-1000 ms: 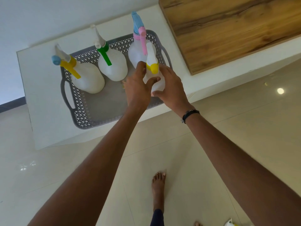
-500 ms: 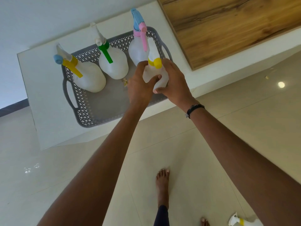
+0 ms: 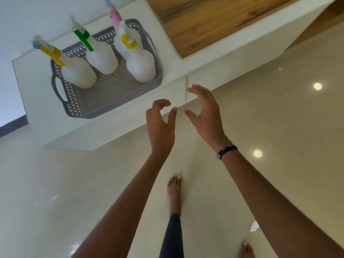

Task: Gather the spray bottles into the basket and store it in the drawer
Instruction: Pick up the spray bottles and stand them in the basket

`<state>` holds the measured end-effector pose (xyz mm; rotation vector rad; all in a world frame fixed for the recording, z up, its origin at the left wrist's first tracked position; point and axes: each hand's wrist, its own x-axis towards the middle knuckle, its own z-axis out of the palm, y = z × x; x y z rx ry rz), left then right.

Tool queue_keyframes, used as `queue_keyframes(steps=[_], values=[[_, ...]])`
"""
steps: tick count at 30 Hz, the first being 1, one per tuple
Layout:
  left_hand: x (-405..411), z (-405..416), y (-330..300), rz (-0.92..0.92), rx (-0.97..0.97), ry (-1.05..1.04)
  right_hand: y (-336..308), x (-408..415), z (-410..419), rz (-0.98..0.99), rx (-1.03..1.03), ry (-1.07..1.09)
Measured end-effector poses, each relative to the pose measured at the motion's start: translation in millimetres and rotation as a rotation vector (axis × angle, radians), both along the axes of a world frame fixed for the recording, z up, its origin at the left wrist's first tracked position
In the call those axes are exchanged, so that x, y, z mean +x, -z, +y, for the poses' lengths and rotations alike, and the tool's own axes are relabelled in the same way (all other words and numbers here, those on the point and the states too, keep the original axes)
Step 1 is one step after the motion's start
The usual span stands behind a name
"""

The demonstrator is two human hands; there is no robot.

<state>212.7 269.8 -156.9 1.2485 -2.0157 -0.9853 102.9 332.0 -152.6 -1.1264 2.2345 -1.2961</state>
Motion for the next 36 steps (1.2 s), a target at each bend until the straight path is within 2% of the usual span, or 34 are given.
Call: queue_keyframes(steps=[6,13,21,26,30,36], values=[[-21,146,11,0.013,0.065,0.063,14,-17,148,-0.029,0.065,0.002],[-28,304,58,-0.088,0.209,0.187,56,-36,326,-0.070,0.242,0.008],[-3,428,137,-0.323,0.453,0.383,152,-23,499,-0.254,0.589,0.045],[11,478,208,-0.453,0.593,0.486,233,5,572,-0.296,0.773,0.059],[9,498,261,-0.506,0.646,0.502,288,16,591,-0.183,0.897,-0.028],[-7,516,359,-0.600,0.683,0.554,371,13,603,0.256,1.226,-0.193]])
